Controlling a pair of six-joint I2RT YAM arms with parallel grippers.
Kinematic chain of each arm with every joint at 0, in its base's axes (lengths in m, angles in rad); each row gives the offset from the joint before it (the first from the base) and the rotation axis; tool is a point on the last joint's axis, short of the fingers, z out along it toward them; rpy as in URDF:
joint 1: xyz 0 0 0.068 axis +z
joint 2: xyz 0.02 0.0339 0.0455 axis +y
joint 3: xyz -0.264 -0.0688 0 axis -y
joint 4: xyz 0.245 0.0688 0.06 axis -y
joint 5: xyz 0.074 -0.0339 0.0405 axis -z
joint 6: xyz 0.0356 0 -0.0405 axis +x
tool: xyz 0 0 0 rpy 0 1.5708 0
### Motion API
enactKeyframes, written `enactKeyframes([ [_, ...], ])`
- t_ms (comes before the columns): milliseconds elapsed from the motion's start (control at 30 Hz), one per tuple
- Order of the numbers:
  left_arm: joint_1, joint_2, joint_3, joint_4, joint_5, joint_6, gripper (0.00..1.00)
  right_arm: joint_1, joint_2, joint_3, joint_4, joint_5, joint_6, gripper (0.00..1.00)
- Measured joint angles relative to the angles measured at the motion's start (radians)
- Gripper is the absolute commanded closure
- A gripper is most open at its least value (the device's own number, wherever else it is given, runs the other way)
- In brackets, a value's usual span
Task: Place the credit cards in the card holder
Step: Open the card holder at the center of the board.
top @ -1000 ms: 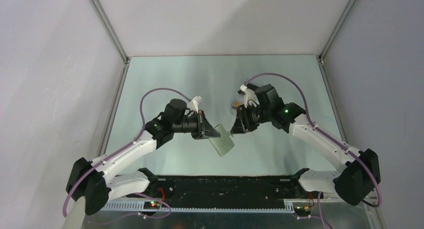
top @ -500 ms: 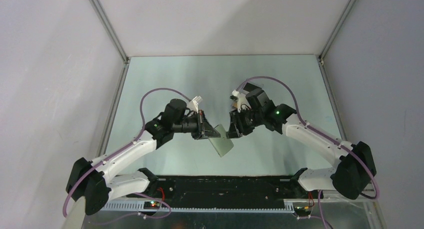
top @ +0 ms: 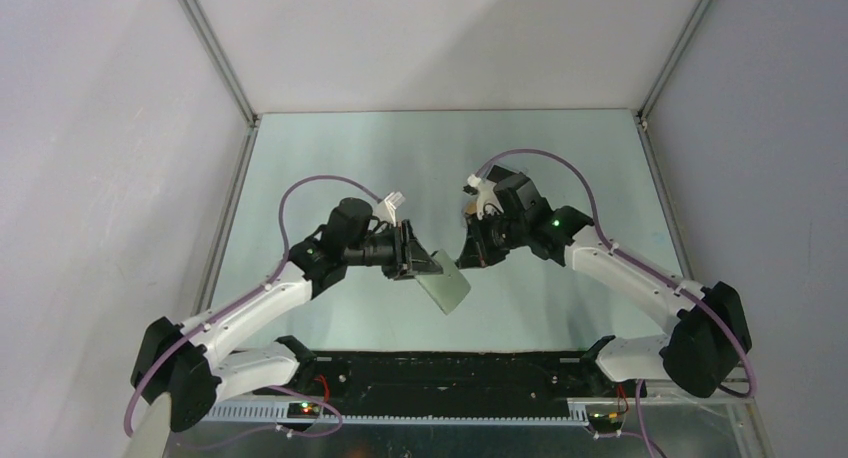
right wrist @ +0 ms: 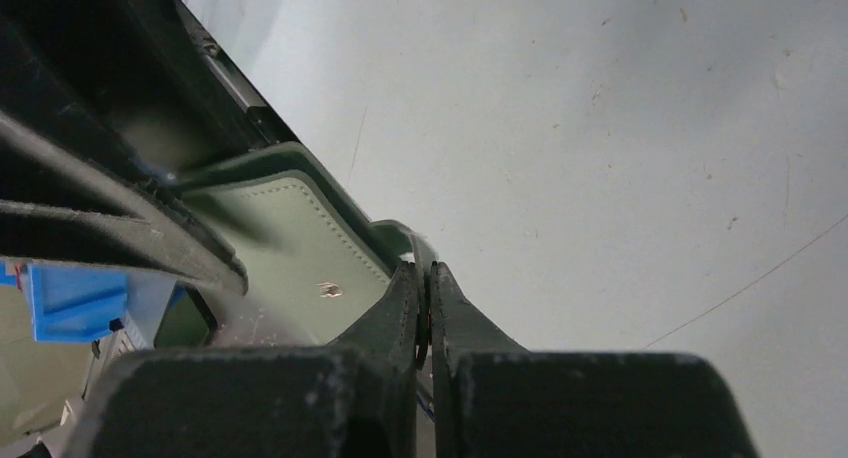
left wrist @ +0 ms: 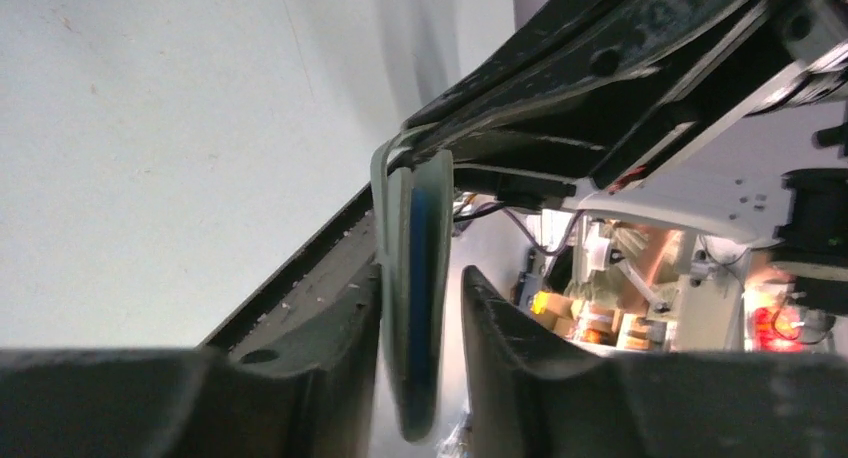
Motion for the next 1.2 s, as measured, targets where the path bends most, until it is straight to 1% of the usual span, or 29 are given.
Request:
enactKeyframes([
  [33,0.0,-0.002,0.0,0.0,-0.003,0.006,0.32,-0.005,-0.008,0.0,-0.001,-0.005,0.0,1.0],
  [100,-0.002,-0.01,0.0,-0.01,-0.027,0.022,0.09,-0.018,-0.031,0.0,-0.002,-0.013,-0.001,1.0],
  [167,-0.003,-0.023,0.004,-0.04,-0.071,0.044,0.01,-0.026,-0.061,0.0,-0.011,-0.025,-0.008,1.0],
  [300,-0.004,-0.105,0.019,-0.132,-0.214,0.108,0.0,-0.037,-0.123,0.003,-0.049,-0.069,-0.039,1.0],
  [400,-0.004,-0.178,0.028,-0.163,-0.281,0.164,0.0,-0.037,-0.14,0.028,-0.091,-0.119,-0.064,1.0],
  [467,-0.006,-0.205,0.04,-0.172,-0.299,0.21,0.0,-0.037,-0.139,0.058,-0.117,-0.153,-0.079,1.0],
  [600,-0.023,-0.211,0.061,-0.18,-0.31,0.305,0.0,-0.037,-0.119,0.117,-0.174,-0.227,-0.107,1.0],
  [833,-0.046,-0.209,0.061,-0.176,-0.292,0.486,0.0,-0.037,-0.079,0.138,-0.248,-0.326,-0.152,1.0],
  [967,-0.046,-0.209,0.029,-0.114,-0.243,0.562,0.0,-0.037,-0.071,0.138,-0.278,-0.378,-0.177,1.0],
  [1100,-0.052,-0.237,-0.064,-0.01,-0.172,0.645,0.0,-0.037,-0.07,0.138,-0.293,-0.443,-0.2,1.0],
  [1200,-0.062,-0.305,-0.161,0.07,-0.119,0.73,0.0,-0.036,-0.07,0.138,-0.309,-0.484,-0.217,1.0],
])
